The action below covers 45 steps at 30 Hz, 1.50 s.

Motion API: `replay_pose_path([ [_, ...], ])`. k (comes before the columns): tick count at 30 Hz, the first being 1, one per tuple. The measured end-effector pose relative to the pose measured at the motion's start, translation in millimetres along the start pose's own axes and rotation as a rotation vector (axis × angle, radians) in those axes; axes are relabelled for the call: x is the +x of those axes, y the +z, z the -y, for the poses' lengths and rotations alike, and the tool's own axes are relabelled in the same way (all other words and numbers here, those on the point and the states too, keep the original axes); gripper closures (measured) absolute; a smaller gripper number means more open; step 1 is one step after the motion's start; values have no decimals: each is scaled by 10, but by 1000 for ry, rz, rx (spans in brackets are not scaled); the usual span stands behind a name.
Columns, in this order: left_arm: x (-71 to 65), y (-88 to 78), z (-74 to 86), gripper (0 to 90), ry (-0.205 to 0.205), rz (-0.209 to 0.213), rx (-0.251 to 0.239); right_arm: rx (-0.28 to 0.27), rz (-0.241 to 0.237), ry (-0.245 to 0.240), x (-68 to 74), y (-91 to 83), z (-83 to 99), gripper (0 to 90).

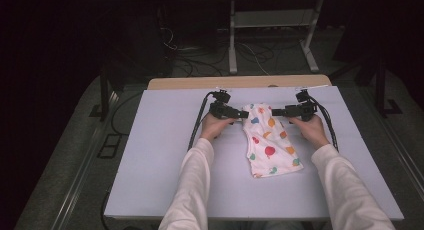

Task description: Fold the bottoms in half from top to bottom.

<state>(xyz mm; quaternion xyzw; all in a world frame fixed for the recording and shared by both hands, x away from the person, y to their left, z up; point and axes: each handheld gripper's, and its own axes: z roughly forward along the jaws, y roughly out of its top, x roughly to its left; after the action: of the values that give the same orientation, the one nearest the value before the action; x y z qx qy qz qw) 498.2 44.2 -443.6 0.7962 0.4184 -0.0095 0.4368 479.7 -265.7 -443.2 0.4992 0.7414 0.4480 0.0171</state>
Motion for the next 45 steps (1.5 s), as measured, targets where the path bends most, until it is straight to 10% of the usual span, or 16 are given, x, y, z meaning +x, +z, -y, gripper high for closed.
replay_pose_path([
  [33,14,168,69,678,-23,77,20,49,13,31,-17,306,-4,743],
  [45,-58,198,59,882,1,33,15,53,6,58,-15,277,-18,873],
])
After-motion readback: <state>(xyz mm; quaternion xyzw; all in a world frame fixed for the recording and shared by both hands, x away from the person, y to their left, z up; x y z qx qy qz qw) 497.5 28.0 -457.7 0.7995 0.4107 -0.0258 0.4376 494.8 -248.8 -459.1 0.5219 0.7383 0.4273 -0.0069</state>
